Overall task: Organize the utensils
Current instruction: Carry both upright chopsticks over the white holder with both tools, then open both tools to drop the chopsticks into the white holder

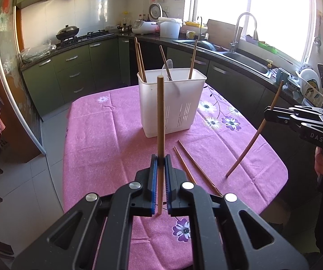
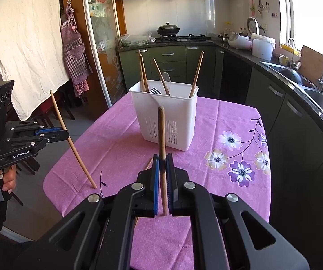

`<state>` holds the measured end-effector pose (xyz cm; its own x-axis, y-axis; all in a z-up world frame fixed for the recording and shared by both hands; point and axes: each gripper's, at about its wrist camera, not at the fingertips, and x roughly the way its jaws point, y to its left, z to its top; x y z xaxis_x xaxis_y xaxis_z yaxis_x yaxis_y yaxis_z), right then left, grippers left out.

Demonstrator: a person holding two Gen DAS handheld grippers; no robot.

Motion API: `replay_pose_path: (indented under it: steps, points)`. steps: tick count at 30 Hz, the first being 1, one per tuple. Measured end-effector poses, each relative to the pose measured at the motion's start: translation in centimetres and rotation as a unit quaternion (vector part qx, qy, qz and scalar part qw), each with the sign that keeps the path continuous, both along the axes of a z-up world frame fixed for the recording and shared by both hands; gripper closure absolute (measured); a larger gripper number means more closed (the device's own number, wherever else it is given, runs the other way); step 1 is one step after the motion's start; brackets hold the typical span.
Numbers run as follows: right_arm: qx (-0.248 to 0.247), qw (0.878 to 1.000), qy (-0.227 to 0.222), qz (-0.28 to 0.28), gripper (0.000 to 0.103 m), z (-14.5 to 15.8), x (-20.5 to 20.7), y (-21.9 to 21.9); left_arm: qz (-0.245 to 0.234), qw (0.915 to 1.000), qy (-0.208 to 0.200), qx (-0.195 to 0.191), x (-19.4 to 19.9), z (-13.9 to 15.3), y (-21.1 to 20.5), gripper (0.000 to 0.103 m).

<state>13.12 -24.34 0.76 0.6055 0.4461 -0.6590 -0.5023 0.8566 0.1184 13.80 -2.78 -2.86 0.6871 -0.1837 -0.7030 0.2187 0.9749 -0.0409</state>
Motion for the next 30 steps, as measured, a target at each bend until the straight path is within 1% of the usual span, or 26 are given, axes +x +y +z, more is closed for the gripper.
replay_pose_path:
  steps: [9, 13, 16, 19, 22, 26, 28, 30]
  points:
    - [0.005, 1.0, 0.001, 0.002, 0.096, 0.1, 0.3, 0.0, -0.002, 1.0, -0.005, 0.001, 0.0, 0.5, 0.0, 0.097]
    - [0.009, 1.0, -0.003, 0.005, 0.096, 0.9, 0.6, 0.2, -0.004, 1.0, -0.009, 0.002, 0.1, 1.0, -0.1, 0.097]
    - [0.01, 1.0, -0.009, 0.01, 0.096, 2.1, 1.0, 0.4, -0.008, 0.9999, -0.011, 0.001, 0.3, 1.6, -0.2, 0.097]
    - [0.016, 1.0, -0.02, 0.013, 0.096, 4.2, 1.9, 0.5, -0.014, 0.9998, -0.011, -0.004, 1.0, 2.8, -0.3, 0.097]
    - [0.029, 0.999, -0.036, 0.014, 0.096, 7.0, 3.1, 0.5, -0.019, 0.9995, -0.025, -0.003, 1.7, 4.9, -0.4, 0.097]
    - [0.066, 0.995, -0.069, 0.011, 0.096, 11.7, 4.9, 0.4, -0.021, 0.998, -0.059, -0.009, 3.0, 8.8, -0.3, 0.097]
    - [0.091, 0.992, -0.087, 0.011, 0.096, 13.9, 6.0, 0.3, -0.017, 0.9962, -0.085, -0.009, 3.9, 10.9, -0.4, 0.097]
    - [0.101, 0.989, -0.108, 0.003, 0.096, 15.7, 7.1, 0.4, -0.015, 0.9939, -0.109, -0.01, 4.9, 12.6, -0.6, 0.097]
